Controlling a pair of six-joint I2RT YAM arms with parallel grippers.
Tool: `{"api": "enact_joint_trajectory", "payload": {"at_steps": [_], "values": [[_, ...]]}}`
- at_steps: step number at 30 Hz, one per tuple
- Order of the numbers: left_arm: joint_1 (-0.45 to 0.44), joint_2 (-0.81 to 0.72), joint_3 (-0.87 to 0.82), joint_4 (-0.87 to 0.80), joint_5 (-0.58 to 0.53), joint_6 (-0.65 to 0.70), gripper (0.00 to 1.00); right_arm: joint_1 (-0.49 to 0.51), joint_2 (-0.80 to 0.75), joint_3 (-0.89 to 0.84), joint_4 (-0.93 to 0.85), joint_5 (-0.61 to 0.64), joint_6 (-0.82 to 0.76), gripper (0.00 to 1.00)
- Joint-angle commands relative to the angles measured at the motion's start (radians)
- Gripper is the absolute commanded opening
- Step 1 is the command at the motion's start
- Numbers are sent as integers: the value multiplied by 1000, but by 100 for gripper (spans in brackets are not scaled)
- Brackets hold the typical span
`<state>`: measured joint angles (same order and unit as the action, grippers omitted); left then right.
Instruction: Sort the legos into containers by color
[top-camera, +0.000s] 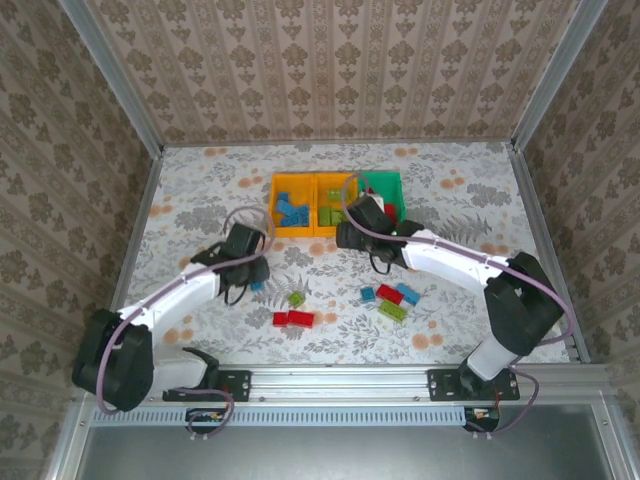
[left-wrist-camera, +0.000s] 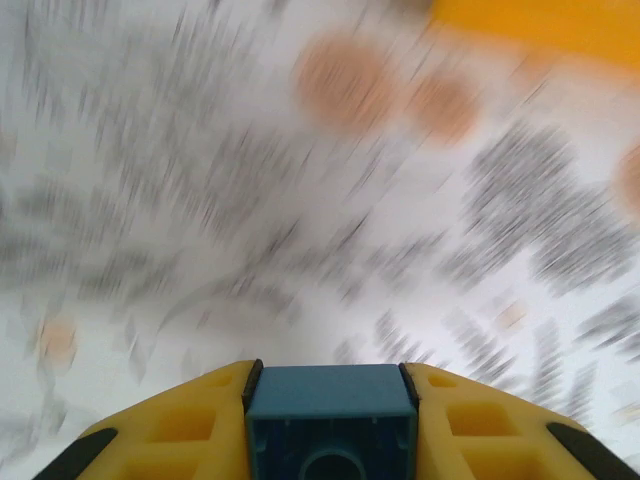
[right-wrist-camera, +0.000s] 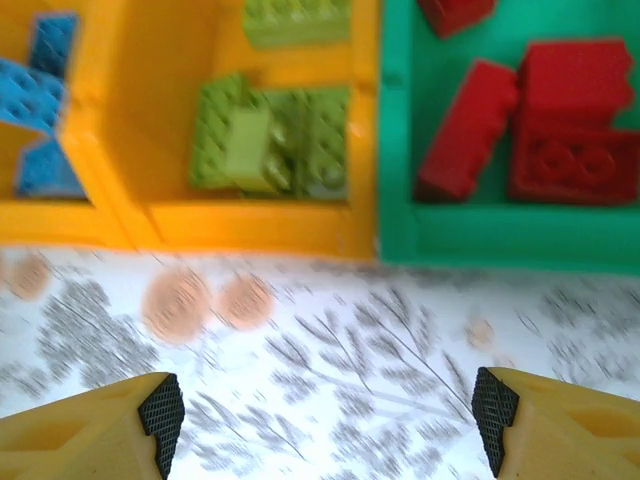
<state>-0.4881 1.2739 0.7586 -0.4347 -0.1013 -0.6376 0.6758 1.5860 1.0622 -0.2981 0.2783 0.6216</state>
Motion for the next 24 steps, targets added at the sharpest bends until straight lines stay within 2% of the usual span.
{"api": "enact_joint_trajectory", "payload": {"at_steps": [1, 5, 14, 21, 24], "values": [[25, 83, 171, 51, 43, 125, 32, 35, -71, -92, -37, 31, 10, 79], [81, 263, 388, 49, 90, 202, 32, 87, -95, -160, -63, 53, 26, 78], [93, 577, 709, 49, 126, 277, 32, 186, -15, -155, -144, 108, 68, 79], [100, 684, 788, 91, 172, 268, 35, 193, 3, -177, -147, 110, 102, 79], [100, 694, 795, 107, 188, 261, 39, 192, 25, -162, -164, 107, 100, 78]]}}
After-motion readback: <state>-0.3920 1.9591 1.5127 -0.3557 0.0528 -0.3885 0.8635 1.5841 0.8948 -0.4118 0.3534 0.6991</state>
